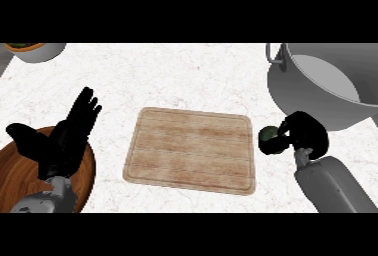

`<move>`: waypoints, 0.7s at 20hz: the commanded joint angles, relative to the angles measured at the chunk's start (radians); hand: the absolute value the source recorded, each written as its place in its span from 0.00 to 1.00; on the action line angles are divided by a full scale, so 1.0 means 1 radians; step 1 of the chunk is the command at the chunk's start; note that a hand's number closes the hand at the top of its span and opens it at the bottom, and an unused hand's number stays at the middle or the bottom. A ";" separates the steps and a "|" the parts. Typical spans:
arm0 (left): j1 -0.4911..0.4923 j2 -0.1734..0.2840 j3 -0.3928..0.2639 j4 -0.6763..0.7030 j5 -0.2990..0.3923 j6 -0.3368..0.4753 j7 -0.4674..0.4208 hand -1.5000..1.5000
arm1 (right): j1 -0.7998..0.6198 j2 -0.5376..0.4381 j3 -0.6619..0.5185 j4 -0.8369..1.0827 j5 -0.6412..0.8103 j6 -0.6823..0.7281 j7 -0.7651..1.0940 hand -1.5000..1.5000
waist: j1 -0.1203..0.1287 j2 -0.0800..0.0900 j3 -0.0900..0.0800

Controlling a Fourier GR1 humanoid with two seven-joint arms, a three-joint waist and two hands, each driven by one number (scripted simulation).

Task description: Pick the squash from the cutting board and place it in the pot

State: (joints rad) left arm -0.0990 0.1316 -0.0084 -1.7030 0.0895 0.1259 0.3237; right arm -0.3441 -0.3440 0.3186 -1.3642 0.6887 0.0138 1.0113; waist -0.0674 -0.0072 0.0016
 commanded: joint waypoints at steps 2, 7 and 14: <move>0.036 0.004 -0.014 -0.039 -0.003 -0.007 0.016 0.50 | 0.143 -0.251 -0.216 -0.058 -0.028 -0.044 -0.027 1.00 | 0.013 -0.004 -0.001; 0.001 0.002 -0.012 0.018 0.005 -0.031 0.000 0.50 | 0.246 -0.328 -0.302 -0.233 0.043 -0.086 0.017 1.00 | 0.037 0.002 -0.003; 0.010 -0.008 0.001 0.022 0.024 -0.046 -0.031 0.50 | 0.323 -0.448 -0.486 -0.578 -0.030 0.005 -0.003 1.00 | 0.045 0.002 -0.003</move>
State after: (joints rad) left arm -0.0992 0.1310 -0.0132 -1.6987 0.0970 0.0979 0.3225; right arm -0.0502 -0.7298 -0.0676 -1.8232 0.6810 -0.0071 1.0116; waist -0.0334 -0.0079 -0.0011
